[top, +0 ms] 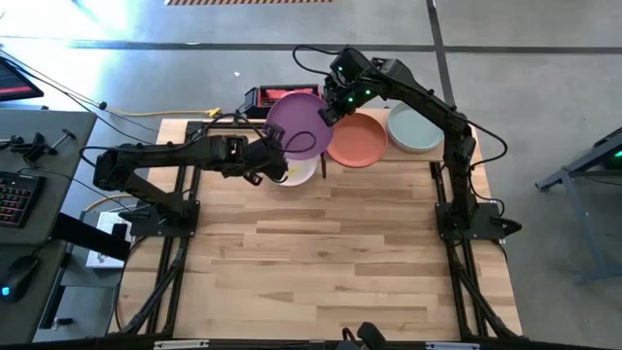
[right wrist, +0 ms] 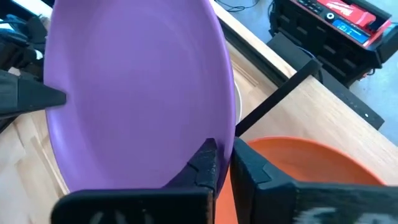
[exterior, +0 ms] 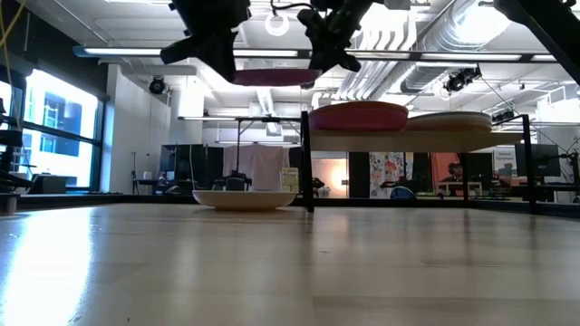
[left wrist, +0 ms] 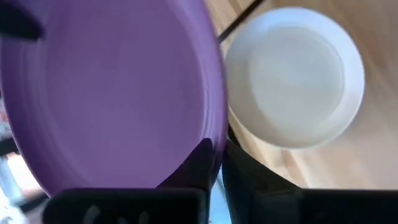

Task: Place and stack plates onto a shelf
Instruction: Stack the purple plate on top of the orange plate on the shelf

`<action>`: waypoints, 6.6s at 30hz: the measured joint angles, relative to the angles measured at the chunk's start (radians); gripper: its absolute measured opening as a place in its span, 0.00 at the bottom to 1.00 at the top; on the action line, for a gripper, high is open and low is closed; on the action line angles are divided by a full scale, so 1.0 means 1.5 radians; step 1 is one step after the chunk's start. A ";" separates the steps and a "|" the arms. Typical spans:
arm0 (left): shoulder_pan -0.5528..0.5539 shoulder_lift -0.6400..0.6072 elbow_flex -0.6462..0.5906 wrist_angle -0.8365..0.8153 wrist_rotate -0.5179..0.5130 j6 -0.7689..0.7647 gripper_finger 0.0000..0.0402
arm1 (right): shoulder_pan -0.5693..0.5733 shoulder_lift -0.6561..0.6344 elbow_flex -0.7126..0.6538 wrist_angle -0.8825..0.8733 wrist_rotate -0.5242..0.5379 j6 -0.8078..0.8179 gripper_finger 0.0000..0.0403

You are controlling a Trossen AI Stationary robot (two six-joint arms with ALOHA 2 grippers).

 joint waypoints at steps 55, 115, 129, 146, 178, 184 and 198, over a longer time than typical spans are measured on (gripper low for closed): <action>0.125 -0.001 0.000 -0.006 0.055 -0.424 0.31 | -0.270 0.014 0.000 -0.210 -0.216 -0.164 0.00; 0.128 -0.001 -0.001 -0.019 0.100 -0.482 0.31 | -0.257 -0.292 -0.458 0.007 -0.147 0.038 0.00; 0.128 -0.001 -0.001 -0.019 0.100 -0.481 0.31 | -0.211 -0.271 -0.458 0.033 -0.089 0.092 0.00; 0.128 -0.001 -0.001 -0.020 0.100 -0.480 0.31 | -0.206 -0.254 -0.459 0.027 -0.085 0.089 0.00; 0.128 -0.001 -0.001 -0.020 0.100 -0.481 0.31 | -0.210 -0.280 -0.458 -0.048 -0.120 0.038 0.23; 0.128 -0.001 -0.001 -0.019 0.100 -0.481 0.31 | -0.216 -0.302 -0.458 -0.048 -0.108 0.051 0.23; 0.128 -0.001 -0.001 -0.019 0.104 -0.482 0.31 | -0.139 -0.311 -0.457 -0.142 -0.155 0.057 0.23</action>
